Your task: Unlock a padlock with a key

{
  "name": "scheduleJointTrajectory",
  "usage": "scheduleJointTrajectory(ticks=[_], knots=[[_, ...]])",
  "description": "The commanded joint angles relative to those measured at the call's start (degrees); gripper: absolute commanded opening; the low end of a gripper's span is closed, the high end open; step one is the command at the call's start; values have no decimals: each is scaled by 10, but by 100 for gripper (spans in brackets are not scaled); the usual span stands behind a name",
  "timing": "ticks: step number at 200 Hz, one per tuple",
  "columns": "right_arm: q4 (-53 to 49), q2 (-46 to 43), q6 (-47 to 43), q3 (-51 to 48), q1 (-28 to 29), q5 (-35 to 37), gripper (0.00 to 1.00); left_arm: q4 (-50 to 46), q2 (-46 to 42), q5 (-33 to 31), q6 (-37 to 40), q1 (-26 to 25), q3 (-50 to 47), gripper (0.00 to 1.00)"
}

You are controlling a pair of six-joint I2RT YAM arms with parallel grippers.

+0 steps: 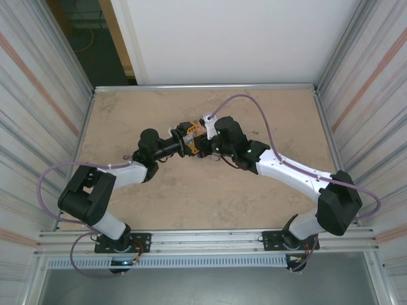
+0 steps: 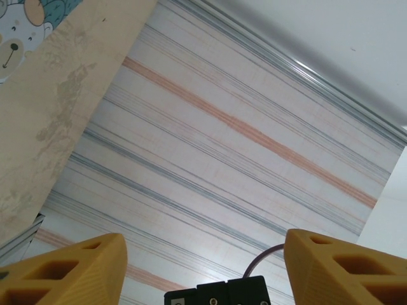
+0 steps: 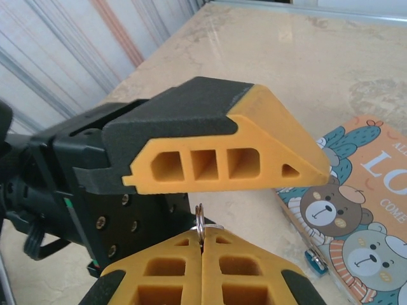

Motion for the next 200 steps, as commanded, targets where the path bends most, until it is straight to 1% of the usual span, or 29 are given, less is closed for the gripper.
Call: scheduleJointTrajectory(ticks=[1,29,49,108,162,200], knots=[[5,4,8,-7,4,12,0,22,-2,-10,-1,-2,13,60],[-1,0,10,-10,4,12,0,22,-2,-11,2,-2,10,48],[5,-9,14,-19,4,16,0,18,-1,-11,6,-2,8,42],[9,-27,19,-31,4,26,0,10,-2,-14,12,-2,3,27],[12,-37,21,-37,4,30,0,3,-2,-16,16,-2,2,18],[15,-48,21,-44,3,38,0,-1,-3,-15,18,-2,2,17]])
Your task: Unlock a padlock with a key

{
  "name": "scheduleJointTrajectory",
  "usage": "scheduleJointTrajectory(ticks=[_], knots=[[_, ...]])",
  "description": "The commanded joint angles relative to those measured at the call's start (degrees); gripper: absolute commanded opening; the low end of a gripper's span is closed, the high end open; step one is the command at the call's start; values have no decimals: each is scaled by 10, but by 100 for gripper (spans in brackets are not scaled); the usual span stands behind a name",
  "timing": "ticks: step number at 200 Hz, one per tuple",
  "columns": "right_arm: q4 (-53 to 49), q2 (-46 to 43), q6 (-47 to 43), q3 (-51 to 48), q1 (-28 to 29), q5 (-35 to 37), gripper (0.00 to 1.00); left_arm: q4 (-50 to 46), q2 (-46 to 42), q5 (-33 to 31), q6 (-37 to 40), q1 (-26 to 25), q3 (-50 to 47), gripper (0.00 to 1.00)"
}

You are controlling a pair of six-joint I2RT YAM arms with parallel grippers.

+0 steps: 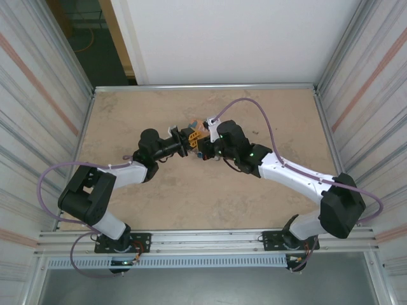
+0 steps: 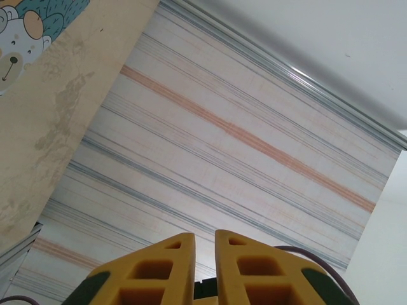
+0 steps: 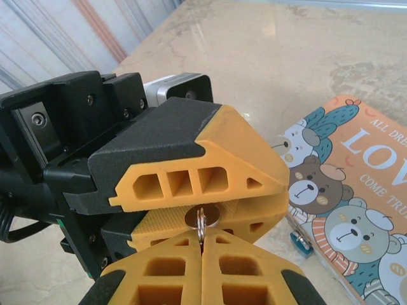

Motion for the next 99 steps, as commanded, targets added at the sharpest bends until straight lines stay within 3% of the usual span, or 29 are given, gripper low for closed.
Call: scheduleJointTrajectory(ticks=[1,99], knots=[[6,-27,7,-7,3,17,0,4,-4,-3,10,-2,2,17],[7,-43,7,-15,3,28,0,-3,-1,-2,16,-2,2,10]])
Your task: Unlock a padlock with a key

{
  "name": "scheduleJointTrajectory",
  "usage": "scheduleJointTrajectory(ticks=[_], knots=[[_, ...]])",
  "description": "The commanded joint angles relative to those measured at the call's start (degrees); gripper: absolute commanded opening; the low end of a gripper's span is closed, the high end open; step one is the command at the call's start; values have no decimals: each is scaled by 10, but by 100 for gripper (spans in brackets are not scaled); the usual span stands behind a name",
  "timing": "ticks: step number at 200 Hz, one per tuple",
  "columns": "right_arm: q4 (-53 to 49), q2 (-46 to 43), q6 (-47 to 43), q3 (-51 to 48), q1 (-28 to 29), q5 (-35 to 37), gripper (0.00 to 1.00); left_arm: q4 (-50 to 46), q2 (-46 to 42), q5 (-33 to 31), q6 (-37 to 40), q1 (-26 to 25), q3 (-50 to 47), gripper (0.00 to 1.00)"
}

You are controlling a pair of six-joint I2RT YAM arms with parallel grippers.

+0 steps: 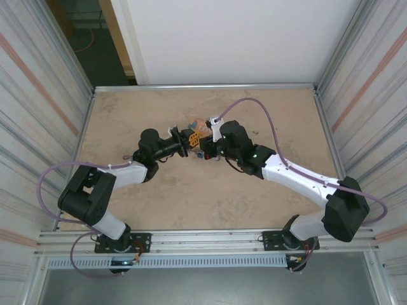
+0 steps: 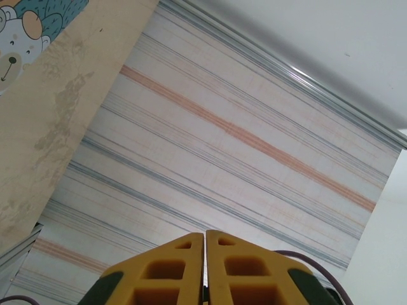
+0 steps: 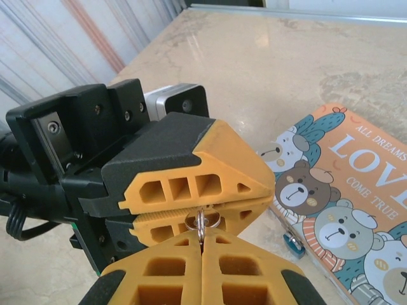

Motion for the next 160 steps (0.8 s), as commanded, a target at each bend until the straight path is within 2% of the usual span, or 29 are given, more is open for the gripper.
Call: scheduleJointTrajectory(ticks=[1,42,63,67,101,125,142,160], knots=[[8,-20,5,-8,3,13,0,-3,-1,-2,14,-2,2,10],[16,-33,10,-17,2,21,0,-8,-1,-3,23,-2,0,6],[23,-42,18,-26,-3,13,0,-15,-4,-3,61,0,8,2],[25,-44,21,-28,-6,9,4,-18,-6,-1,73,2,11,1],[44,-77,43,-55,-30,-21,30,-78,-37,29,221,33,45,0],[55,-106,55,-74,-53,-50,37,-166,-81,40,349,55,69,0],[76,-118,81,-86,-81,-108,39,-252,-114,44,466,59,97,0],[125,-120,123,-99,-110,-182,42,-287,-141,50,556,60,115,0]])
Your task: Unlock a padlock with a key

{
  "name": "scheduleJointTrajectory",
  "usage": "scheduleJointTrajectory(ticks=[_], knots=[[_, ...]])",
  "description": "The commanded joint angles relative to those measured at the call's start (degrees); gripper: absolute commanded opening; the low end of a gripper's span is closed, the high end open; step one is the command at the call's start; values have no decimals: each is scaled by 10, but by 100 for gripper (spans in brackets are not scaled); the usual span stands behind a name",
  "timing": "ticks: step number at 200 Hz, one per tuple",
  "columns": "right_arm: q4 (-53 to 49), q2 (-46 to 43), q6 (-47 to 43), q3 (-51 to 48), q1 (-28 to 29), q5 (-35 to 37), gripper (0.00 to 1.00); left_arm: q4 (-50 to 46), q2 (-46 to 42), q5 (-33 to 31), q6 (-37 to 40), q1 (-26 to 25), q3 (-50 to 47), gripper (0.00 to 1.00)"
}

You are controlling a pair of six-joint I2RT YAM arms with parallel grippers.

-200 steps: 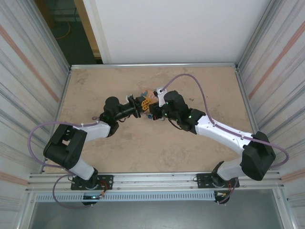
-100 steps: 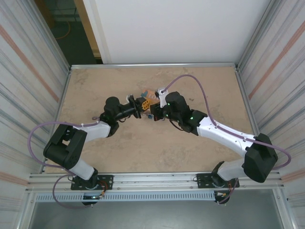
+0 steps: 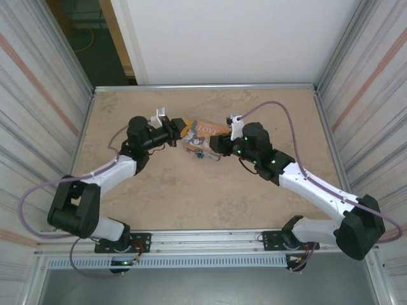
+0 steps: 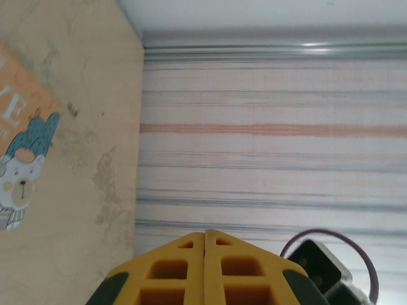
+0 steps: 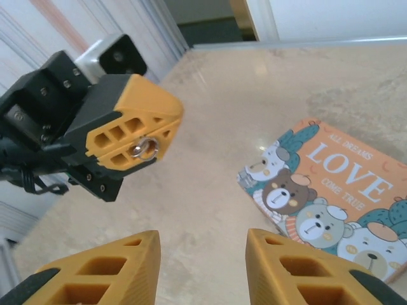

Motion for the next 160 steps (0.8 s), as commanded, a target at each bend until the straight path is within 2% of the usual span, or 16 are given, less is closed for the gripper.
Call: scheduleJointTrajectory(ticks=[1,30,56,160], knots=[[72,-11,64,-16,-31,-107,42,-86,-49,24,195,0,38,0],[160,12,124,-16,-47,-204,47,-63,-69,42,251,0,38,0],[231,40,163,-6,-44,-260,51,-35,-71,55,257,0,31,0],[238,123,156,61,-3,-271,46,-27,-69,64,258,-3,28,0]])
